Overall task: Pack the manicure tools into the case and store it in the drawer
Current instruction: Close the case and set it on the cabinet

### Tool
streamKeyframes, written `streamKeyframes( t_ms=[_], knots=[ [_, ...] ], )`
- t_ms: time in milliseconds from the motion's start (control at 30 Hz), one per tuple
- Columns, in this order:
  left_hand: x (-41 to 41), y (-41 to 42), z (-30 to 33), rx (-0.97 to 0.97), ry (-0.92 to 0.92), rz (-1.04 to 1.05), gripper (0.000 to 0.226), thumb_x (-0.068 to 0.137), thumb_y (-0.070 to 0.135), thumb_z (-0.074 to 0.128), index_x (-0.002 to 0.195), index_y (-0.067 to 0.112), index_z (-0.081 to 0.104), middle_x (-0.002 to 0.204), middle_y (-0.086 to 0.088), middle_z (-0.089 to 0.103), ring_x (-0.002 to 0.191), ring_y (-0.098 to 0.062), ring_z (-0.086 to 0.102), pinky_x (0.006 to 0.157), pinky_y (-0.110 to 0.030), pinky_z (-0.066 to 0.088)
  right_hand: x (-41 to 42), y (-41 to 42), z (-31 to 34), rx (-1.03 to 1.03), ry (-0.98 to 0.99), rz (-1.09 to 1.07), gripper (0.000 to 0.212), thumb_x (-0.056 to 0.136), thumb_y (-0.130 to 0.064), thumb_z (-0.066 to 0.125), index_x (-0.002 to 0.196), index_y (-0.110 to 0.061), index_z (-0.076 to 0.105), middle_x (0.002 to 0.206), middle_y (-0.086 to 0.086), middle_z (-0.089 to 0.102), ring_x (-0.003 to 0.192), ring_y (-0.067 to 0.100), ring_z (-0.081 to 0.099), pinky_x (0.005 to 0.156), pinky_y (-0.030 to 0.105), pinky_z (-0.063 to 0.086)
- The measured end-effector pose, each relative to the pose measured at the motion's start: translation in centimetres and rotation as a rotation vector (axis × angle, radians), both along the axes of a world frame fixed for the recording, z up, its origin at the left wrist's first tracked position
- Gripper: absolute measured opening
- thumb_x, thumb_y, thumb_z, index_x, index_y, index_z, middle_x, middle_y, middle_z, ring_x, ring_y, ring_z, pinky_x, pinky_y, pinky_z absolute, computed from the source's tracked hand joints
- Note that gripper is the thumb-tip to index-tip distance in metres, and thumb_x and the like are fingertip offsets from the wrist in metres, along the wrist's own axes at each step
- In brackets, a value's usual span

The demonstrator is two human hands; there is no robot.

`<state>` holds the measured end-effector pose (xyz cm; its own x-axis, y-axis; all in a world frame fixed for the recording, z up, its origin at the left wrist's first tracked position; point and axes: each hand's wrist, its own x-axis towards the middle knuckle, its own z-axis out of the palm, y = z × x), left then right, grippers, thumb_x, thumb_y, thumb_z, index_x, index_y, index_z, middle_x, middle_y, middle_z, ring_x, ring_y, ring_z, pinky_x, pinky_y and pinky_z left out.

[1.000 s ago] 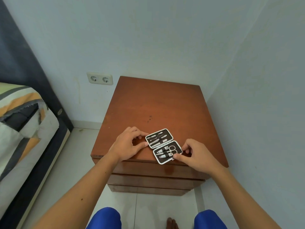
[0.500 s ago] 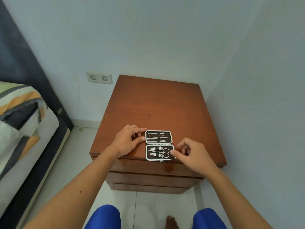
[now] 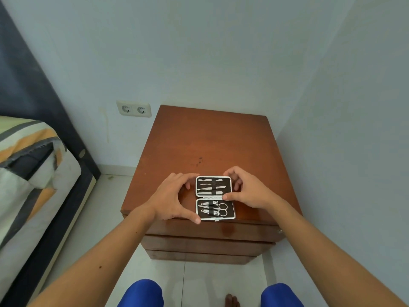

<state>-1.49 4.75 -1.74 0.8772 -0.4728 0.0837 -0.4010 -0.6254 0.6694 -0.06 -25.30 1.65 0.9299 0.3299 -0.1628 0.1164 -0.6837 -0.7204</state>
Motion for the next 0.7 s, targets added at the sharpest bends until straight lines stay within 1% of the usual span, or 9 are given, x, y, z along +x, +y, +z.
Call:
streamKeyframes(
  t_ms=[67,100,200,300,400,467,533,600,700],
  knots=[
    [-0.6,0.1,-0.3,-0.059,-0.010,0.008,0.123,0.051,0.077,0.094,0.157,0.049,0.039,0.111,0.018,0.056,0.104,-0.007,0.049,0.094,-0.029,0.044,-1.0,0.4,0.2,0.036,-0.052,-0.016,0.055,0.080,-0.018,0.088,0.113,-0.040,0.051,0.102,-0.006,0.073,0.077,0.007,0.063,0.072,0.026,0.050],
    [-0.9,0.2,-0.4,-0.063,-0.030,0.009,0.121,0.054,0.079,0.091,0.158,0.052,0.036,0.110,0.019,0.056,0.103,-0.005,0.050,0.095,-0.027,0.043,-1.7,0.4,0.4,0.052,-0.085,-0.017,0.053,0.083,-0.017,0.085,0.111,-0.042,0.048,0.104,-0.007,0.074,0.078,0.009,0.066,0.071,0.028,0.054],
    [-2.1,0.1,-0.9,0.029,-0.230,-0.001,0.105,0.073,0.083,0.077,0.162,0.051,0.031,0.108,0.018,0.058,0.098,-0.001,0.050,0.095,-0.031,0.042,-4.1,-0.1,0.5,0.137,-0.145,-0.019,0.036,0.090,-0.028,0.077,0.115,-0.039,0.053,0.112,-0.014,0.073,0.092,0.012,0.071,0.078,0.030,0.059],
    [-3.8,-0.4,-2.2,0.070,-0.453,-0.018,0.073,0.094,0.070,0.065,0.158,0.039,0.045,0.116,0.009,0.061,0.106,-0.011,0.053,0.097,-0.040,0.045,-6.5,-0.8,-0.5,0.173,-0.192,0.007,0.018,0.099,-0.038,0.065,0.116,-0.035,0.060,0.116,-0.014,0.068,0.106,0.014,0.069,0.090,0.028,0.056],
    [-4.9,-0.9,-3.1,0.081,-0.566,-0.016,0.046,0.103,0.056,0.060,0.138,0.027,0.065,0.124,0.000,0.066,0.111,-0.020,0.057,0.098,-0.045,0.048,-7.9,-1.1,-2.0,0.079,-0.278,0.068,0.018,0.101,-0.038,0.062,0.118,-0.038,0.059,0.131,-0.017,0.053,0.126,0.008,0.056,0.103,0.025,0.046],
    [-5.3,-1.2,-3.4,0.072,-0.566,-0.016,0.040,0.102,0.055,0.062,0.126,0.024,0.072,0.125,0.001,0.067,0.112,-0.021,0.059,0.100,-0.045,0.048,-8.2,-1.0,-2.4,0.059,-0.282,0.076,0.021,0.098,-0.038,0.066,0.116,-0.043,0.058,0.137,-0.021,0.047,0.133,0.005,0.050,0.106,0.022,0.043],
    [-5.5,-1.5,-3.4,0.018,-0.521,0.015,0.038,0.101,0.056,0.062,0.117,0.024,0.076,0.124,0.004,0.068,0.114,-0.018,0.059,0.103,-0.042,0.044,-8.2,-1.0,-2.5,0.062,-0.289,0.058,0.023,0.095,-0.040,0.068,0.116,-0.044,0.059,0.139,-0.022,0.048,0.134,0.005,0.051,0.107,0.026,0.044],
    [-5.6,-1.9,-3.2,-0.058,-0.455,0.084,0.032,0.102,0.054,0.062,0.107,0.027,0.078,0.119,0.010,0.069,0.113,-0.013,0.059,0.102,-0.041,0.044,-8.1,-1.0,-2.4,0.084,-0.293,0.038,0.029,0.093,-0.039,0.071,0.120,-0.041,0.061,0.138,-0.020,0.052,0.132,0.005,0.053,0.107,0.028,0.047],
    [-5.4,-2.7,-2.8,-0.140,-0.359,0.194,0.027,0.097,0.054,0.068,0.094,0.030,0.080,0.109,0.018,0.070,0.104,-0.009,0.061,0.099,-0.042,0.044,-8.2,-1.1,-2.3,0.124,-0.288,0.003,0.036,0.091,-0.035,0.077,0.126,-0.035,0.066,0.138,-0.018,0.057,0.130,0.005,0.056,0.106,0.028,0.048]
  ],
)
